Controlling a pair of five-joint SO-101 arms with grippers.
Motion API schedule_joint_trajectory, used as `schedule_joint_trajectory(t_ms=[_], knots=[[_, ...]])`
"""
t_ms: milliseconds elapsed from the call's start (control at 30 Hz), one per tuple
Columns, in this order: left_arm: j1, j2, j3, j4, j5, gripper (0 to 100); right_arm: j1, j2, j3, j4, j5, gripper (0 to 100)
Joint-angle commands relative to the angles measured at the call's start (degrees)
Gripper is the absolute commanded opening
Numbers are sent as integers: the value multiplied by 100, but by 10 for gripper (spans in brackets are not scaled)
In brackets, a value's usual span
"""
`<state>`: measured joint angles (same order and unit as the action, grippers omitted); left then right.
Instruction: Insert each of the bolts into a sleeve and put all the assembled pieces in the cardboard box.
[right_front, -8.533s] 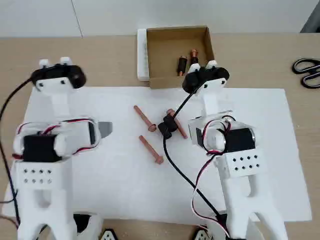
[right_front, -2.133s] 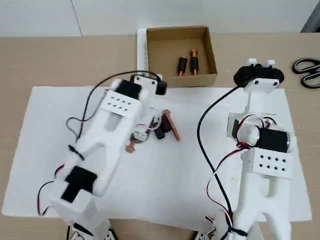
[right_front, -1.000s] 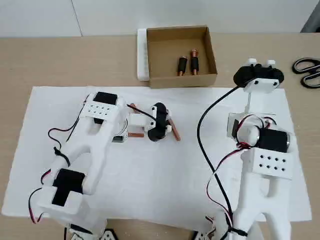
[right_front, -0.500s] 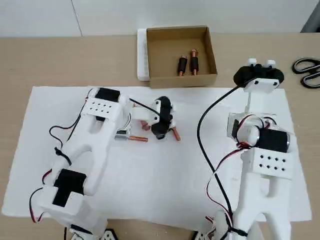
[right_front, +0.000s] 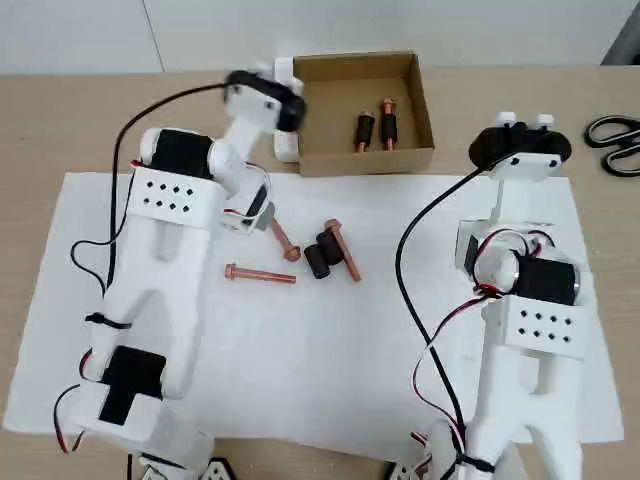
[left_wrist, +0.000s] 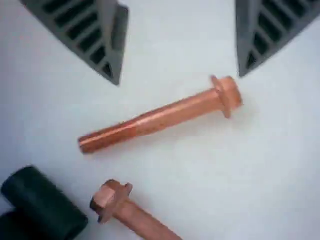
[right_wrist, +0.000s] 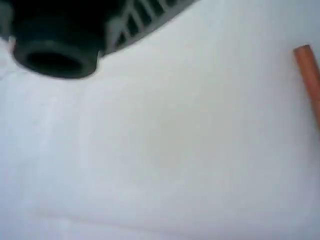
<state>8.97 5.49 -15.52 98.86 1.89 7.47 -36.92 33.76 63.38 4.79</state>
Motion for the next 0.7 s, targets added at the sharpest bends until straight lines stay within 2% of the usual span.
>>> schedule_joint_trajectory(t_ms=[0,200,333,533,667], knots=[[132,-290,426,149,2251,144,13,-145,-35,-215,44,5],[712,-229,1429,114,4299,127,13,-136,-35,-233,53,6],[695,-229,1481,-9,4220,151,4,-110,-35,-295,53,6],[607,-185,1508,-211,4246,272,4,-101,-35,-321,53,6],[607,413,1516,-510,4246,291,4,-101,-35,-321,53,6]])
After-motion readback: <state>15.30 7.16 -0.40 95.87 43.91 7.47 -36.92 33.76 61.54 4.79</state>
